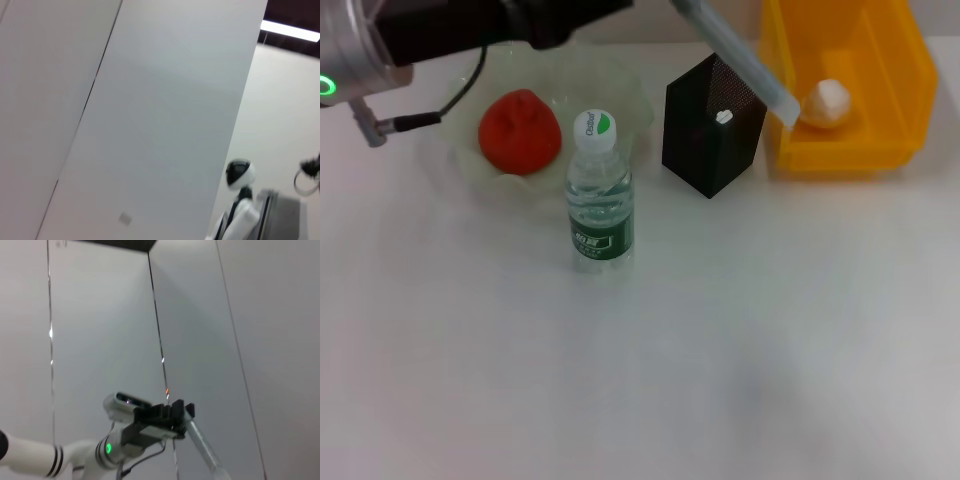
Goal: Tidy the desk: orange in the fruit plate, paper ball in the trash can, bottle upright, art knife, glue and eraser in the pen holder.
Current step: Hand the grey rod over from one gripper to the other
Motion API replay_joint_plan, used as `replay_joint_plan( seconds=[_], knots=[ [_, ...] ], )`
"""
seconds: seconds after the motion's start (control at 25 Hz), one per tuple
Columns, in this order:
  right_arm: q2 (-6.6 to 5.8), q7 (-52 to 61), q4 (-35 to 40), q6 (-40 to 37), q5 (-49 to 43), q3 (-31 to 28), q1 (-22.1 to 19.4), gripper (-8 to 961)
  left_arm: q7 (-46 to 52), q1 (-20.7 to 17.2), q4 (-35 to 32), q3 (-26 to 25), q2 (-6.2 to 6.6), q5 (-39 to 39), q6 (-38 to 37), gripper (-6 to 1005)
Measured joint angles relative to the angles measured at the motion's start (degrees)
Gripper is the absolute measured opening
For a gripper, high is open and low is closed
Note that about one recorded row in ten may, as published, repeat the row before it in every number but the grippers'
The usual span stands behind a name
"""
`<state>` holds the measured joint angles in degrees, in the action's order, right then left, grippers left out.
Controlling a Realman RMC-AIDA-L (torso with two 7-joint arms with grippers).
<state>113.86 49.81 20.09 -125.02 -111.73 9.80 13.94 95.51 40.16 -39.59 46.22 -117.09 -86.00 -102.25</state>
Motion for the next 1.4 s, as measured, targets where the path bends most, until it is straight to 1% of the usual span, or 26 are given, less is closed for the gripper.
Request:
replay_joint_plan(
  seconds=[0.04, 0.08, 0.12, 0.16, 0.2, 0.28, 0.32, 0.36, 0.4, 0.48, 0.64, 0.76, 0.96, 1.4],
  knots=[
    [0.51, -1.7, -1.2, 0.0, 0.1, -0.2, 0.1, 607, 0.4, -0.1, 0.1, -0.1, 0.06, 0.7, -0.5, 155],
    [1.92, -5.3, -2.7, 0.1, 0.1, -0.6, 0.6, 606, 1.1, -0.3, 0.5, -0.2, 0.05, 1.4, -1.4, 155],
    [1.92, -5.3, -2.7, 0.1, 0.1, -0.6, 0.6, 604, 1.1, -0.3, 0.5, -0.2, 0.05, 1.4, -1.4, 155],
    [3.45, -8.1, -3.3, 0.2, 0.3, -0.9, 1.0, 603, 1.6, -0.2, 0.8, -0.2, -0.06, 1.7, -1.9, 155],
    [3.45, -8.1, -3.3, 0.2, 0.3, -0.9, 1.0, 602, 1.6, -0.2, 0.8, -0.2, -0.06, 1.7, -1.9, 155],
    [4.96, -11.4, -3.9, 0.5, 0.7, -1.4, 1.6, 600, 2.4, -0.1, 1.0, -0.2, -0.26, 1.8, -2.1, 156],
    [5.27, -12.5, -4.6, 0.8, 0.8, -1.4, 2.0, 599, 3.0, 0.0, 1.1, -0.3, -0.42, 1.9, -2.2, 156],
    [5.38, -15.5, -7.1, 1.9, 0.9, -1.2, 3.0, 599, 4.2, 0.1, 1.4, -0.3, -0.6, 2.6, -2.7, 156],
    [5.38, -15.5, -7.1, 1.9, 0.9, -1.2, 3.0, 599, 4.2, 0.1, 1.4, -0.3, -0.6, 2.6, -2.7, 156],
    [5.32, -20.2, -10.6, 3.3, 0.9, -1.3, 4.2, 599, 5.1, 0.2, 1.7, -0.3, -0.65, 3.3, -3.4, 156],
    [5.47, -23.9, -13.1, 4.2, 0.9, -1.5, 5.1, 598, 5.8, 0.3, 2.2, -0.3, -0.83, 3.7, -3.6, 156],
    [5.53, -25.9, -15.3, 4.9, 0.9, -1.2, 6.8, 598, 6.4, 0.3, 2.8, -0.1, -0.93, 4.2, -3.8, 156],
    [5.66, -26.2, -16.7, 6.4, 0.9, -1.3, 8.7, 564, 6.6, 0.5, 3.1, -0.1, -0.97, 4.2, -3.8, 157],
    [5.75, -26.2, -19.1, 7.9, 0.9, -1.5, 11.4, 490, 6.2, 0.7, 4.6, 0.1, -1.37, 4.1, -4.1, 157]
  ],
)
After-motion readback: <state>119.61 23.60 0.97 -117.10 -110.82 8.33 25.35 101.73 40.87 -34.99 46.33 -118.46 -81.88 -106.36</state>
